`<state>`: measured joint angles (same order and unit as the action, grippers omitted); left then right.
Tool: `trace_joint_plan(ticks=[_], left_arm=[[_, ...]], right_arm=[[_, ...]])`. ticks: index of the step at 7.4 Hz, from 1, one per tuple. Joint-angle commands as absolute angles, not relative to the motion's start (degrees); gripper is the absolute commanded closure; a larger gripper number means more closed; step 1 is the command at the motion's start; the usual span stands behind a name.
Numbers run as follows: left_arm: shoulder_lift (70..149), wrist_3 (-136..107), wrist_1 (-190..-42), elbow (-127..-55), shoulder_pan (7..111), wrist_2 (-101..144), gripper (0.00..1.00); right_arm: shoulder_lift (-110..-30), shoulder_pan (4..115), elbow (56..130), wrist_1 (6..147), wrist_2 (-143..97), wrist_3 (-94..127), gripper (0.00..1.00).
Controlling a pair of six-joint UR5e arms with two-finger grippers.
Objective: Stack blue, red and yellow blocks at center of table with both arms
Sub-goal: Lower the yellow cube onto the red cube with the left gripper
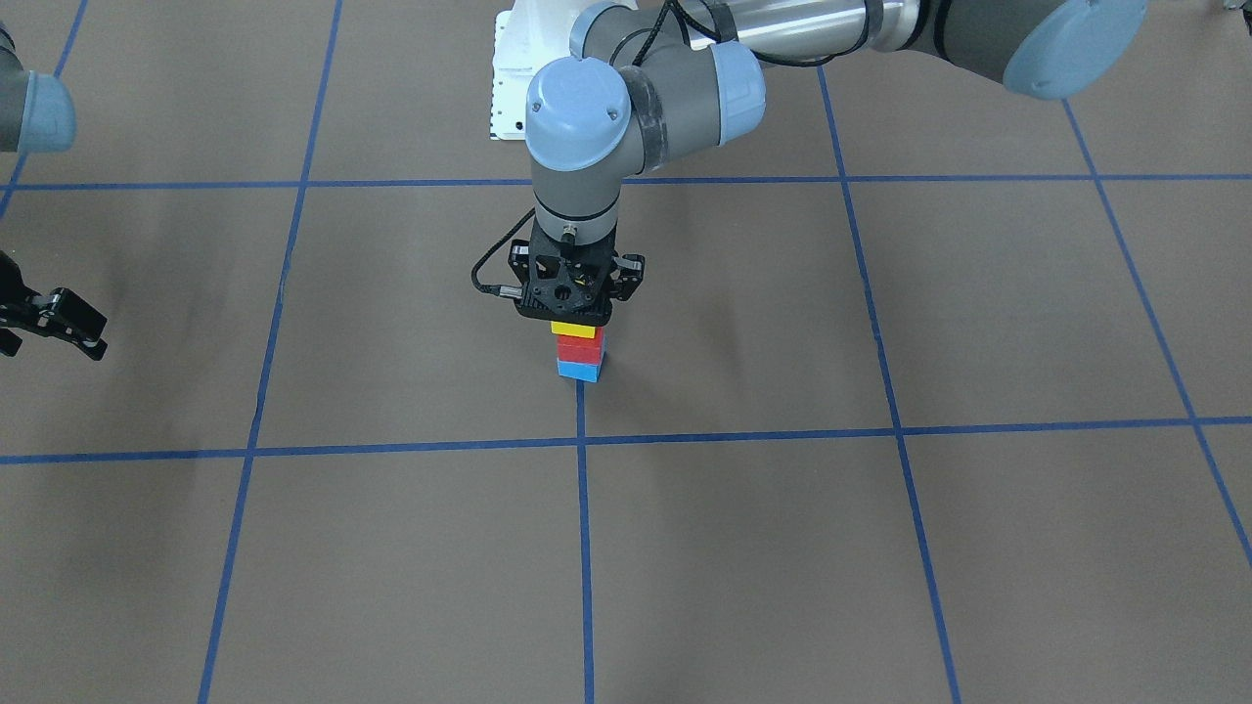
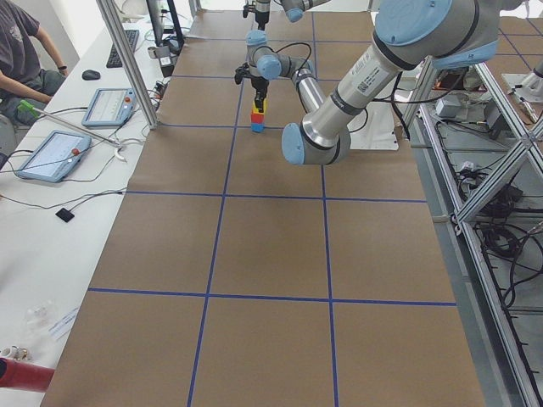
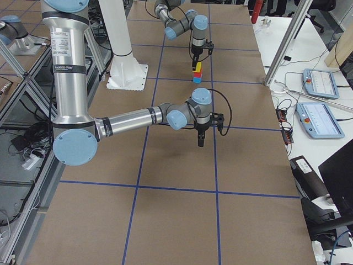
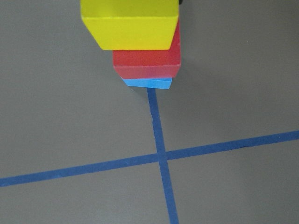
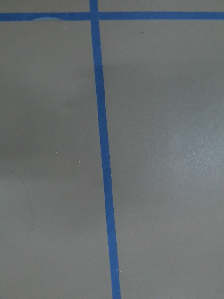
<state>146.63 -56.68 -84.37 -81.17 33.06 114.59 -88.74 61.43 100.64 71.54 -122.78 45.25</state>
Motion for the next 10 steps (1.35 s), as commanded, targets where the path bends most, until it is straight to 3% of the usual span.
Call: trace_joint_plan(ticks=[1,10], left_arm=[[146.6,-56.69,-83.94,-83.13,33.4,114.52,1.0],[146.43,-56.87,-84.46,-81.65,33.4,112.94,0.97]], right_arm=[[-88.77,61.44,100.72,71.54,-122.78,45.18,0.0],[-88.77,61.44,100.37,71.54,-122.78,45.18,0.0]])
